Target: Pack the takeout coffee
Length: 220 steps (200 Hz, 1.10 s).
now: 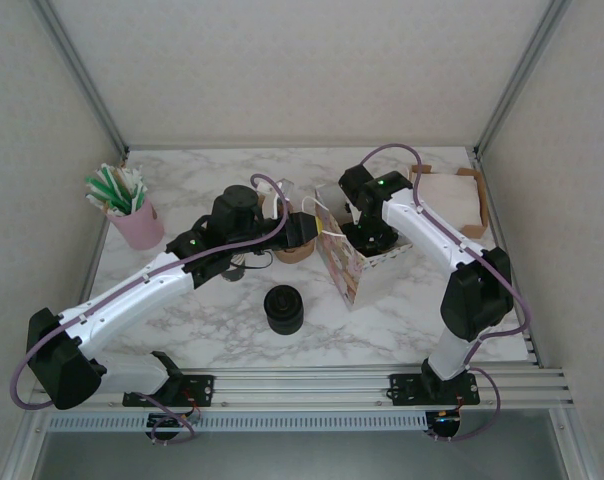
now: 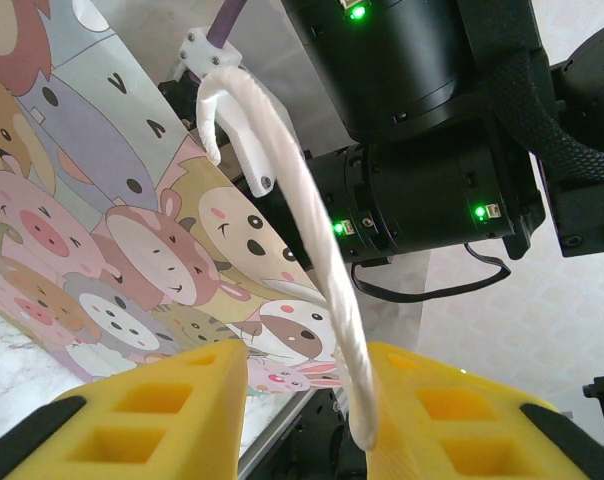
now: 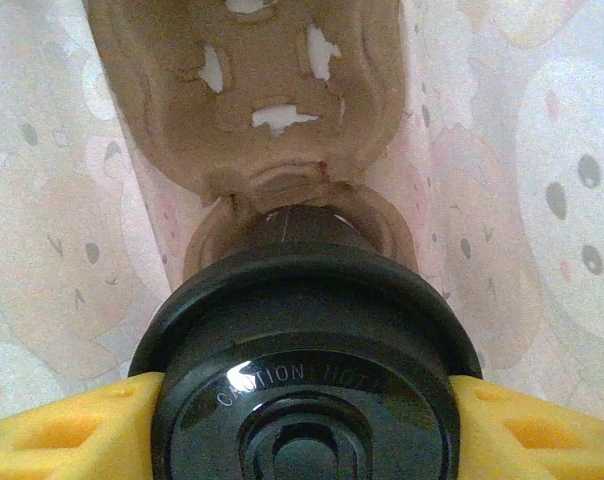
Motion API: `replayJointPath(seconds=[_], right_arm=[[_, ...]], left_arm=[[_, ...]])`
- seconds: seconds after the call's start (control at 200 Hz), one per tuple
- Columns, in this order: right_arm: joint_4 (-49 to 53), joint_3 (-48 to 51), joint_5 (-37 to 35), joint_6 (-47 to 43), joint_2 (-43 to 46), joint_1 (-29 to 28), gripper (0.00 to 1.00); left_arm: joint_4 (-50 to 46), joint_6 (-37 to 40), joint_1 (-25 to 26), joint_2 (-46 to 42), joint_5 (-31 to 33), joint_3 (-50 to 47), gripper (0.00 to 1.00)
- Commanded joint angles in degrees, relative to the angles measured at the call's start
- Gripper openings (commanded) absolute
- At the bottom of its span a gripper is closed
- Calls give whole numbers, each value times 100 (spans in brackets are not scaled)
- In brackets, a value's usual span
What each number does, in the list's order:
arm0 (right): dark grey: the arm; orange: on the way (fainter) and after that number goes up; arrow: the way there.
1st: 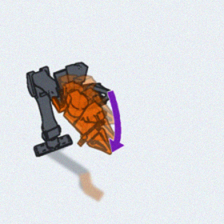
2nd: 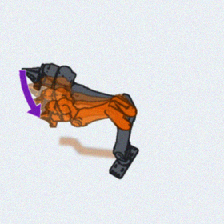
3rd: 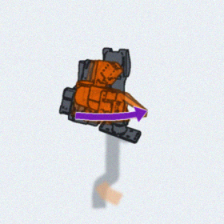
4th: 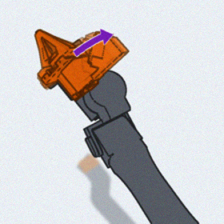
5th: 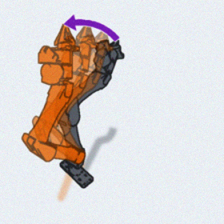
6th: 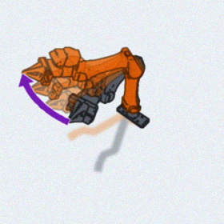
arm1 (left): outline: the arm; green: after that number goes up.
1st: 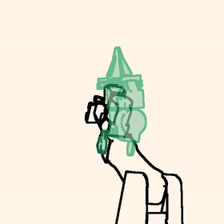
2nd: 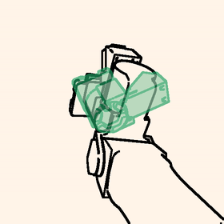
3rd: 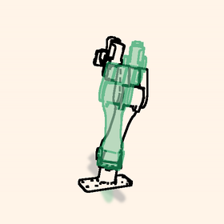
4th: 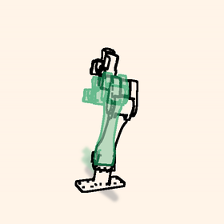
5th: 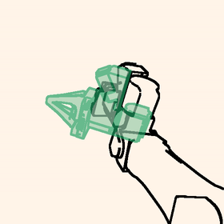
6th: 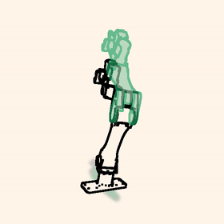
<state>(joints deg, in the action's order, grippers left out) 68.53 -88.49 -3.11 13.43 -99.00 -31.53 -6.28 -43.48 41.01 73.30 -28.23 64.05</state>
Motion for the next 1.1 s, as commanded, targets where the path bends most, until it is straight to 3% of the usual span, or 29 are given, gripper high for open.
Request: replayJointPath(seconds=[0.0, 1.096], right_arm=[[-129, 278, 63, -25, -322, 28, 64], [76, 159, -20, 12, -199, 33, 71]], left_arm=[[56, 59, -58, -72, 81, 99, 34], [75, 68, -59, -23, 63, 140, 35]])
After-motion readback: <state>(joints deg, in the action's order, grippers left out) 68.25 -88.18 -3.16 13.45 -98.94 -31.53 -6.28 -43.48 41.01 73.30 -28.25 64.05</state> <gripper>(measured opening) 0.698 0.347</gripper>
